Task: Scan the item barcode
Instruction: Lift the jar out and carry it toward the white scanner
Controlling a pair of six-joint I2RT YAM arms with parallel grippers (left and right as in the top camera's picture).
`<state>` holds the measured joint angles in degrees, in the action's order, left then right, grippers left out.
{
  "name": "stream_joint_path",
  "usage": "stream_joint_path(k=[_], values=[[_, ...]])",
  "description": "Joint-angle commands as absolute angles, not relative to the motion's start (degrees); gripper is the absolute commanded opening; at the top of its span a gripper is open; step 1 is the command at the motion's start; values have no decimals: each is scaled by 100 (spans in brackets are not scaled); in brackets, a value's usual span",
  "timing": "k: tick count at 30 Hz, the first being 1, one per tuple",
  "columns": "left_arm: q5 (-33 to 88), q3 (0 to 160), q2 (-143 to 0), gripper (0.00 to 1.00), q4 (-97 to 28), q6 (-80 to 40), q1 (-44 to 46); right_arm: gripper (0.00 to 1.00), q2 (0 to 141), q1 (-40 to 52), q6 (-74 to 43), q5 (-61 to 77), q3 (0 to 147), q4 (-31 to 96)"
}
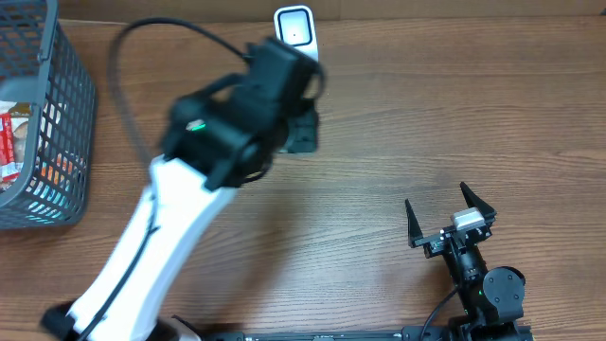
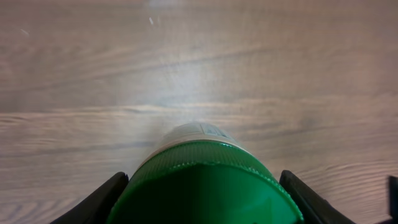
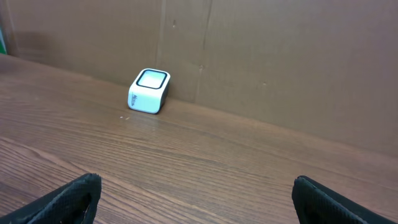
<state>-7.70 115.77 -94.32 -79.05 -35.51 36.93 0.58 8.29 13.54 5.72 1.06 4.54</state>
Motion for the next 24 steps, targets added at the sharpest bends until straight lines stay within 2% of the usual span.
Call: stream_joint_path(k=[1, 12, 19, 24], values=[[-963, 11640, -10106, 36, -7824, -3948, 4047, 100, 16, 827, 1356, 565, 45, 427], [-888, 11640, -11581, 35, -7170, -4364, 4748, 100, 16, 827, 1356, 565, 45, 427], [-895, 11640, -12086, 32, -6976, -5098, 4805, 100, 16, 827, 1356, 565, 45, 427], [-766, 11640, -12407, 33, -6879, -5157, 4814, 100, 16, 827, 1356, 565, 45, 425]])
